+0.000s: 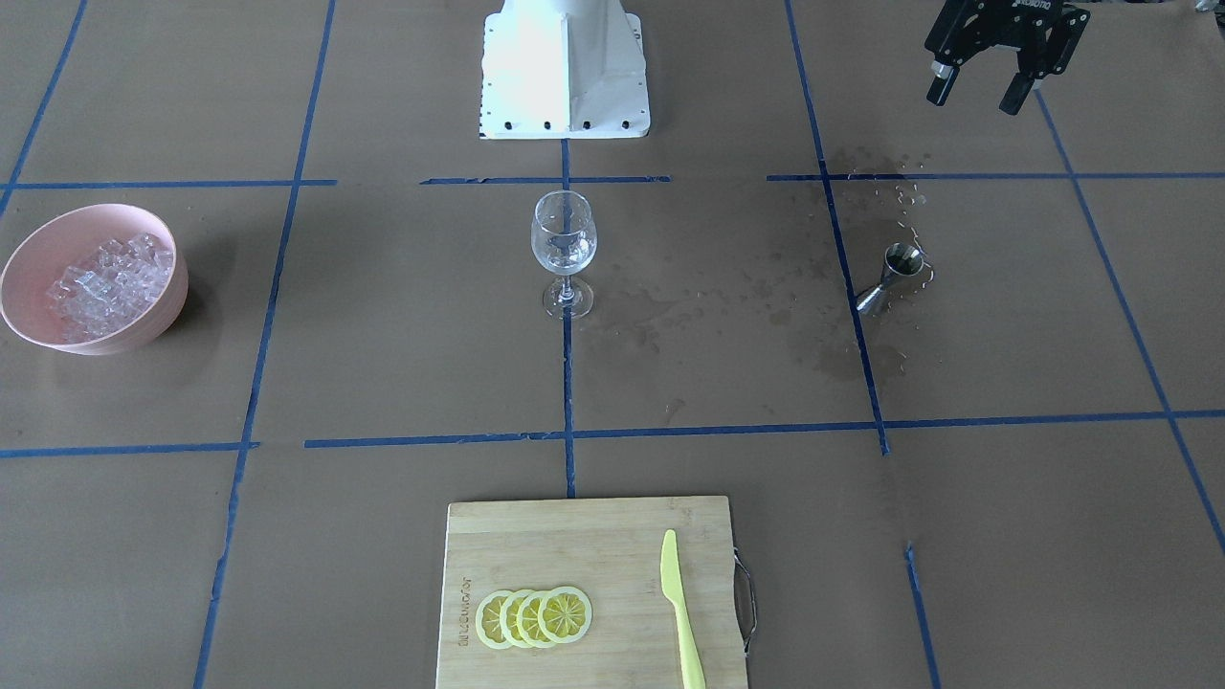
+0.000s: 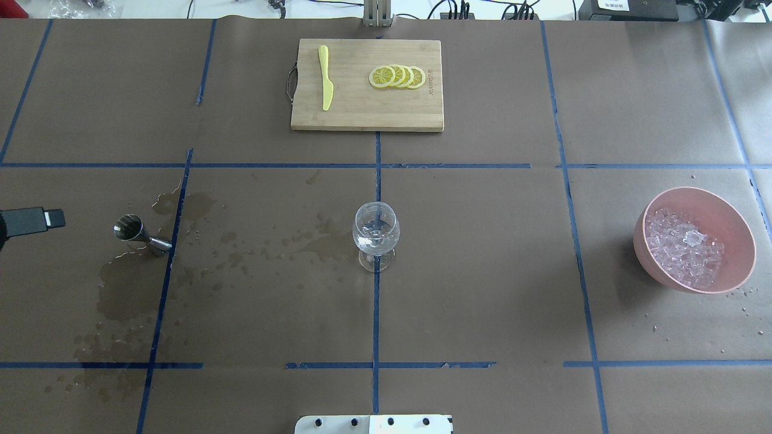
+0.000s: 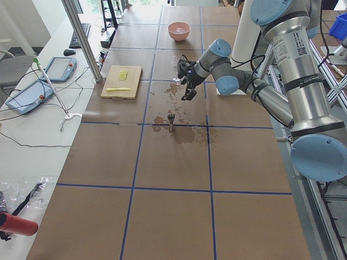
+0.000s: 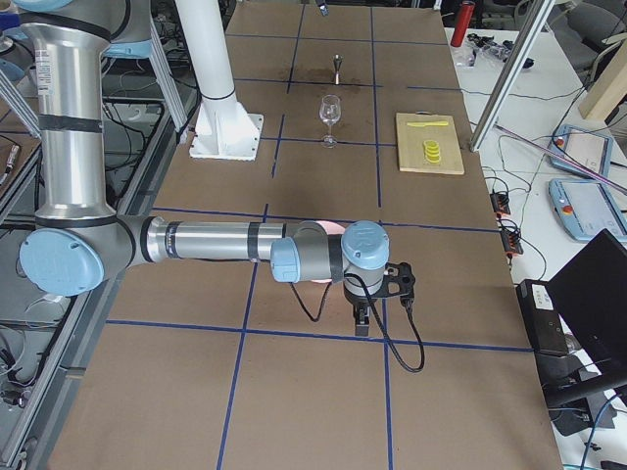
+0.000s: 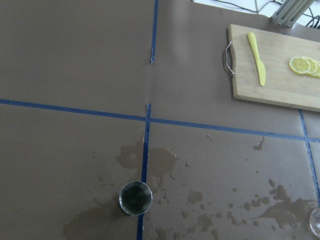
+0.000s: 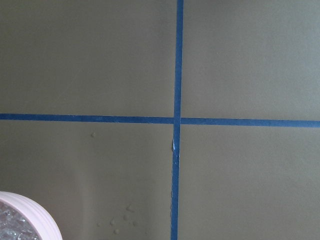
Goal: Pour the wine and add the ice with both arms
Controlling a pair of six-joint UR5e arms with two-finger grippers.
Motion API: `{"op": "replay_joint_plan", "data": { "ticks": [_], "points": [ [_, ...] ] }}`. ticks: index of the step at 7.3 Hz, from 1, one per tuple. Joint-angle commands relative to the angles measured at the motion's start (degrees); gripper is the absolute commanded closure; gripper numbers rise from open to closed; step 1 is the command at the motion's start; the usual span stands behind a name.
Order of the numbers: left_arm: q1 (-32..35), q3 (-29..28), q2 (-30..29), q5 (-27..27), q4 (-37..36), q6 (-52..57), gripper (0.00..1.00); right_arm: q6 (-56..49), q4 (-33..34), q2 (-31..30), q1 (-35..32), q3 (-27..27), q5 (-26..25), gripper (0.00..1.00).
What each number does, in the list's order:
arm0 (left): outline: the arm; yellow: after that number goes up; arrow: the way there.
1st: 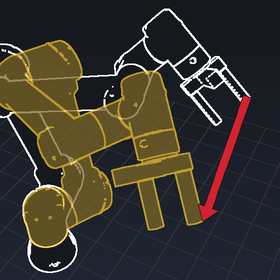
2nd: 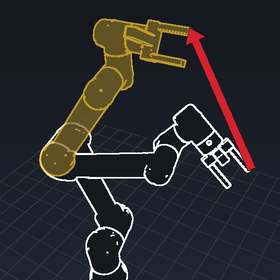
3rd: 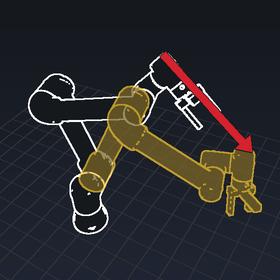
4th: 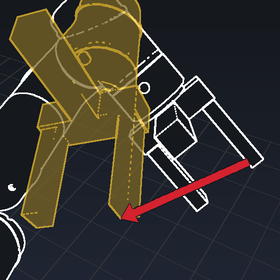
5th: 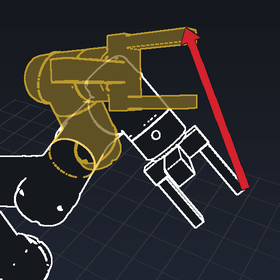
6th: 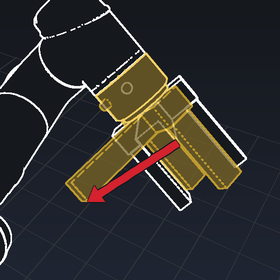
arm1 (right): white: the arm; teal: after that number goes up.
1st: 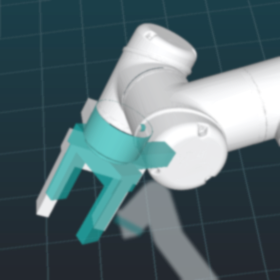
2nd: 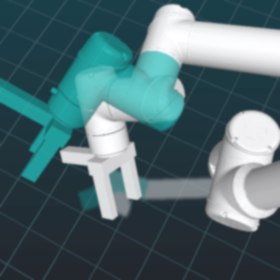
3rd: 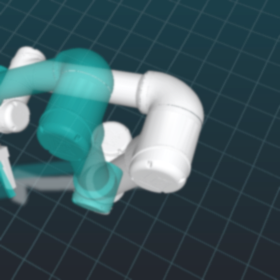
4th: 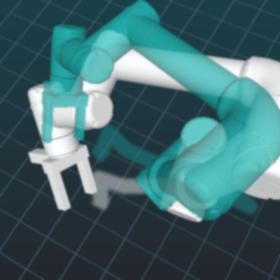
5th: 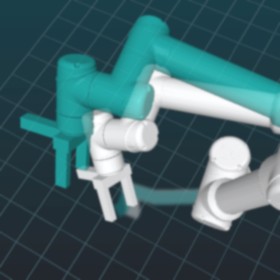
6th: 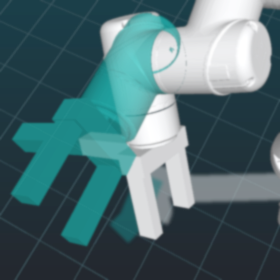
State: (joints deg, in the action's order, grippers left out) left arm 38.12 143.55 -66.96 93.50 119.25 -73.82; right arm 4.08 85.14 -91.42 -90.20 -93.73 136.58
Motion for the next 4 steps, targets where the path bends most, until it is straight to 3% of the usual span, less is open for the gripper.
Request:
{"op": "replay_joint_plan", "data": {
  "ticks": [1, 2, 4],
  "points": [
    [-16.8, -0.3, 4.4, -17.9, 1.9, -12.5, 0.02, 0.1, 0.0, 0.4, 2.0, -1.1, -0.4, 0.00],
    [-24.2, -0.6, 5.5, -25.7, 0.6, -19.0, 0.03, 0.2, 0.0, 1.5, 2.0, -1.4, -0.4, 0.00],
    [-37.8, -1.6, 4.6, -40.3, -10.5, -32.6, 0.04, 0.4, 0.0, 1.3, 2.2, -0.9, 0.3, 0.00]
  ]
}}
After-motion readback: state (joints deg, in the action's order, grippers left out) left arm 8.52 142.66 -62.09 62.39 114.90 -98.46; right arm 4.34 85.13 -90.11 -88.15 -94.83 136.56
